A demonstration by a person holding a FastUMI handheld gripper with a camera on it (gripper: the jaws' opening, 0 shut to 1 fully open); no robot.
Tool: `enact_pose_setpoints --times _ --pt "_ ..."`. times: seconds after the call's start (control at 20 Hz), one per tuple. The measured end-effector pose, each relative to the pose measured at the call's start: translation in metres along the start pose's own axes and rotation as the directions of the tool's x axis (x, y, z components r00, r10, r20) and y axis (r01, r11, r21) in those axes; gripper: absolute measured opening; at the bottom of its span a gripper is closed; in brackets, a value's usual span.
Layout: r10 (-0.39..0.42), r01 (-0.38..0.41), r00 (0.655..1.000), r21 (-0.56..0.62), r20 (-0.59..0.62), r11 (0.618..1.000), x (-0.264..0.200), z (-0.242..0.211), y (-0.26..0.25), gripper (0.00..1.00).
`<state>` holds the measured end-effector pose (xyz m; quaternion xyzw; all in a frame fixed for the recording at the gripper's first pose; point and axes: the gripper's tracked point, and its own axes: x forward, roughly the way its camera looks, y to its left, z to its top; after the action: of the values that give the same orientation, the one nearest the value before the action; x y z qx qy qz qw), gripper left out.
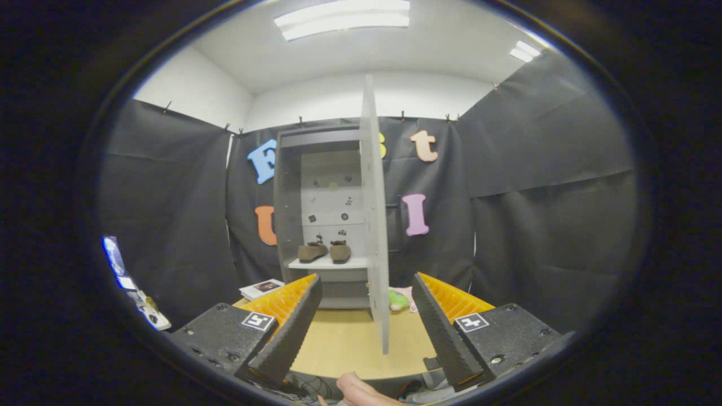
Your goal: Open the shoe cabinet door, grab the shoes and put them into the shoe cabinet, then close the shoe cabinet door.
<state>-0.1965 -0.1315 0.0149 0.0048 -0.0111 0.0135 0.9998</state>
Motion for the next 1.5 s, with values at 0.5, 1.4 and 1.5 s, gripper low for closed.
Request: enact_pose_setpoints --times 0.5,1.4,1.5 --pt "-0.086 0.086 0.996 -0.002 0.010 0.996 0.084 0.030 -0.134 1.00" --pt "-0.020 -0.002 0.994 -0.197 -0.108 0.980 0.222 0.012 -0.097 1.00" --pt "-0.038 0.020 0.997 -0.236 -0.070 0.972 0.222 0.019 -0.091 0.93"
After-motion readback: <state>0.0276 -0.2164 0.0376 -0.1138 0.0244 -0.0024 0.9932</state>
